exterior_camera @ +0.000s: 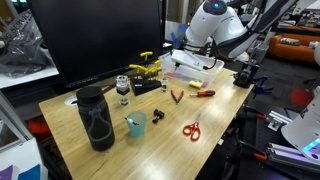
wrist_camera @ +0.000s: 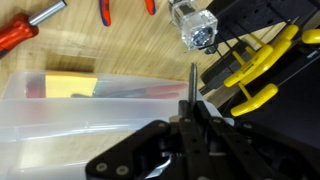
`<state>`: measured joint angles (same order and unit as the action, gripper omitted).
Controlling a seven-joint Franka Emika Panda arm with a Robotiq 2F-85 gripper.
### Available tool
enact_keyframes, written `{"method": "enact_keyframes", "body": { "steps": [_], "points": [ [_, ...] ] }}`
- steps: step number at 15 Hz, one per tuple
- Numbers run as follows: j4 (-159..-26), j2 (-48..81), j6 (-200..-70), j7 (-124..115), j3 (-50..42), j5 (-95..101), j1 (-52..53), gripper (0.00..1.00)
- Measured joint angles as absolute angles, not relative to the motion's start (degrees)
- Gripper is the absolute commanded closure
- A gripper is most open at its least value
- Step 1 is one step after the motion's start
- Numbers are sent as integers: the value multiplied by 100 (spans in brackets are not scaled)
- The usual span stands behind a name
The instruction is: Put the black and silver object in the storage box
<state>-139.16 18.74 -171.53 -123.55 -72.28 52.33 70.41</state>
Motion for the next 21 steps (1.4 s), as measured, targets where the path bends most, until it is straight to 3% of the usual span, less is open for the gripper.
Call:
{"method": "enact_keyframes", "body": {
  "steps": [3, 4, 11, 12, 16, 21],
  "points": [
    [-14153, 1868, -17147, -12386, -7409, 5233, 7224, 98],
    [-14207, 1844, -17151, -12376, -7414, 5233, 7265, 92],
    [-14227, 1841, -17148, -12376, -7412, 5228, 7284, 92],
    [-14227, 1841, -17148, -12376, -7412, 5228, 7284, 98],
    [-14228, 1844, -17144, -12392, -7427, 5227, 7285, 98],
    [-14074, 2073, -17163, -12916, -8197, 5228, 7506, 98]
  ]
}}
